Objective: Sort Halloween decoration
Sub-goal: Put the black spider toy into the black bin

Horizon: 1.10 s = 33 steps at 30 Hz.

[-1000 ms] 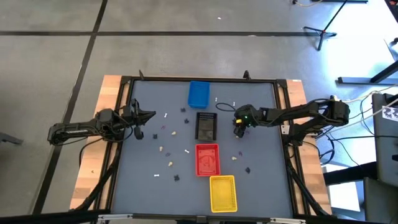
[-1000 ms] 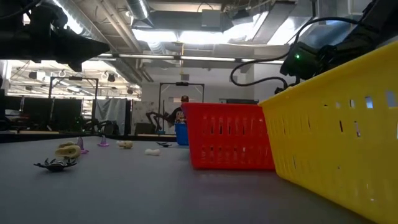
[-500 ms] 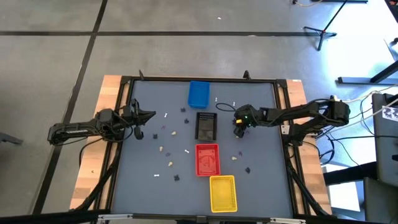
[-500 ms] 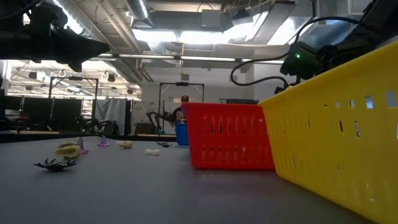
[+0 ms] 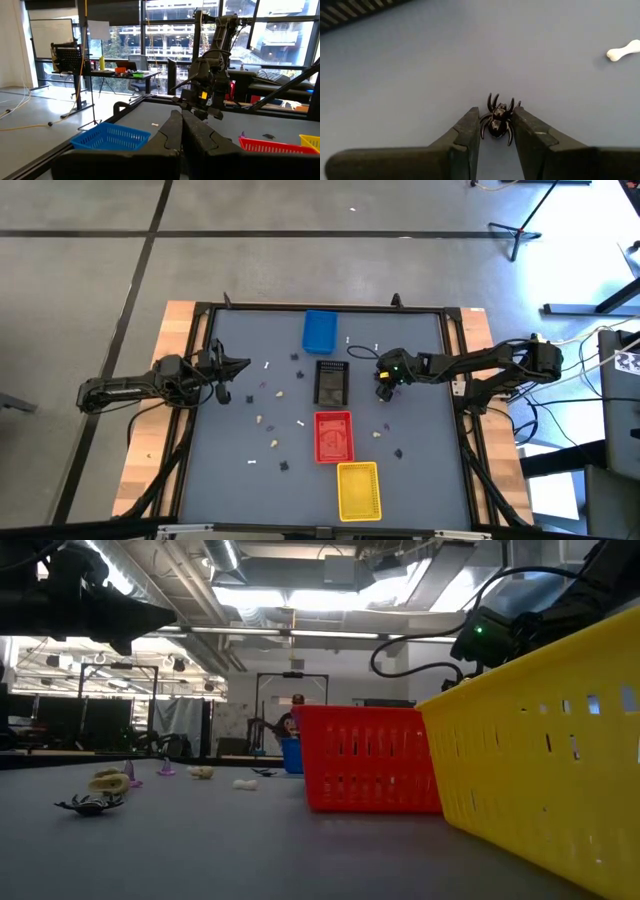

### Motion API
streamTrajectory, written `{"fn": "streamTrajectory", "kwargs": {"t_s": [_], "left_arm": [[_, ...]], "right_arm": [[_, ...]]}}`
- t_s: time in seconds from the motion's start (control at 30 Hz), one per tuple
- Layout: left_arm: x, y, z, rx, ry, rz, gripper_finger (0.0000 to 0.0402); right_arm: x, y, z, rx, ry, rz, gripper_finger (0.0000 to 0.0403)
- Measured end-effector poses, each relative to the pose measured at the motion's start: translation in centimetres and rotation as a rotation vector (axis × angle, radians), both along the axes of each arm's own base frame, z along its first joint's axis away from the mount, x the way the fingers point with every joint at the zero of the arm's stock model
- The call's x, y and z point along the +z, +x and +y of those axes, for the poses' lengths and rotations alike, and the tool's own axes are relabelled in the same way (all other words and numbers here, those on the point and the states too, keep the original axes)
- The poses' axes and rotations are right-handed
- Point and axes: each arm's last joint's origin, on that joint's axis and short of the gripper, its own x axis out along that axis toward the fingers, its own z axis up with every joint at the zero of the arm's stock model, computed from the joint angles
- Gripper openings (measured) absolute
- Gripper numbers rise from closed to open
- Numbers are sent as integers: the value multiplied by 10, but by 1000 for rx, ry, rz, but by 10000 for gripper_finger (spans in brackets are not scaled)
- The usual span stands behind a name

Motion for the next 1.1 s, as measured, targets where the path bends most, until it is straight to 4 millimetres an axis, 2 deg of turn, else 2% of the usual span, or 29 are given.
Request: {"fn": "streamTrajectory", "kwargs": {"t_s": [0.23, 0.47, 0.7, 0.9, 1.0, 1.1], "left_arm": [[0, 0, 0, 0, 0, 0, 0], [0, 0, 0, 0, 0, 0, 0], [0, 0, 0, 0, 0, 0, 0], [0, 0, 0, 0, 0, 1, 0], [0, 0, 0, 0, 0, 0, 0], [0, 0, 0, 0, 0, 0, 0]], "right_arm": [[3, 0, 0, 7, 2, -26, 100], [16, -1, 1, 20, 0, -94, 97], [27, -2, 2, 38, 4, -158, 81], [28, -2, 2, 28, 1, -160, 72], [28, -2, 1, -30, -20, -154, 79], [27, -4, 0, -83, -33, -135, 105]]}}
